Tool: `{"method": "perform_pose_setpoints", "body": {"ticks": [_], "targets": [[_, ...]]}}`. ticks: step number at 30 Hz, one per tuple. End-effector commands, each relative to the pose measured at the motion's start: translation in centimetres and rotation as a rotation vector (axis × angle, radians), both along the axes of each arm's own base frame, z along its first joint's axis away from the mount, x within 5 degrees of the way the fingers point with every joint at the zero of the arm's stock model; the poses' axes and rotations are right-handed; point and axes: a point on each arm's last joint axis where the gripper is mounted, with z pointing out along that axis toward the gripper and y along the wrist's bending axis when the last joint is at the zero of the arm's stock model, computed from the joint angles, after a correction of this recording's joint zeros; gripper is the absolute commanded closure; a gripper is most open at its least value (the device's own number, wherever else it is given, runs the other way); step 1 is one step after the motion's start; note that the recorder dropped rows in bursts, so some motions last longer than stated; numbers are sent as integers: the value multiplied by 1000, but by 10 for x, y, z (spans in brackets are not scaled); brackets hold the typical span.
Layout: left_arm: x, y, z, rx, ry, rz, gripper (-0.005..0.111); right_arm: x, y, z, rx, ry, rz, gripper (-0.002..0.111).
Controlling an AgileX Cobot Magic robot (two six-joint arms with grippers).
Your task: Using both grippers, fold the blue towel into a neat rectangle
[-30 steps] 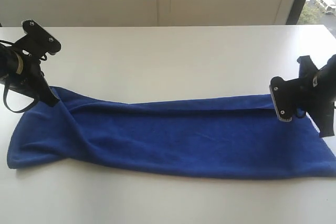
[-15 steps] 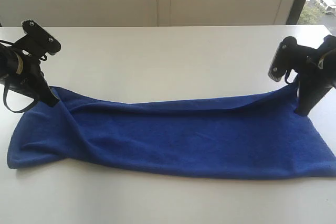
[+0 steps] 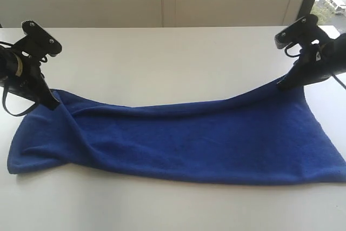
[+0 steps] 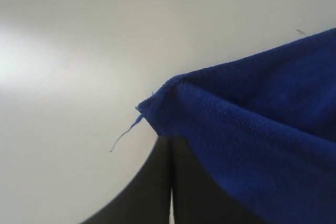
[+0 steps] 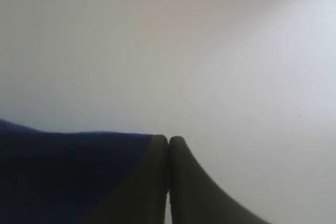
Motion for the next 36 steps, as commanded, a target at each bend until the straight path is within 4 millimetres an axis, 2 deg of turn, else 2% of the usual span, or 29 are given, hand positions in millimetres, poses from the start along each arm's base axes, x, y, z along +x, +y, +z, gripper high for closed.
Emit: {"method": "perform_pose_setpoints", "body": {"ticks": [1, 7, 11, 15, 19, 23, 29, 36], "targets": [[2, 9, 1, 3, -7, 18, 107, 13, 0, -7, 134, -53, -122, 108], [4, 5, 0, -15, -28, -13, 107, 31, -2, -6, 251, -116, -237, 108], [7, 4, -13, -11, 7, -17, 107, 42, -8, -2, 312, -152, -312, 108], [13, 1, -28, -16, 35, -28, 107, 51, -10, -9, 309, -137, -321, 108], [25, -2, -33, -23, 32, -30, 107, 58, -11, -19, 303, -116, -330, 108], [38, -5, -34, -25, 21, -30, 107, 61, -13, -28, 293, -78, -345, 108], [59, -3, -42, -9, 27, -2, 107, 62, -13, -31, 296, -83, -341, 108], [64, 3, -46, 18, 59, 47, 107, 62, -13, -30, 297, -85, -340, 108]]}}
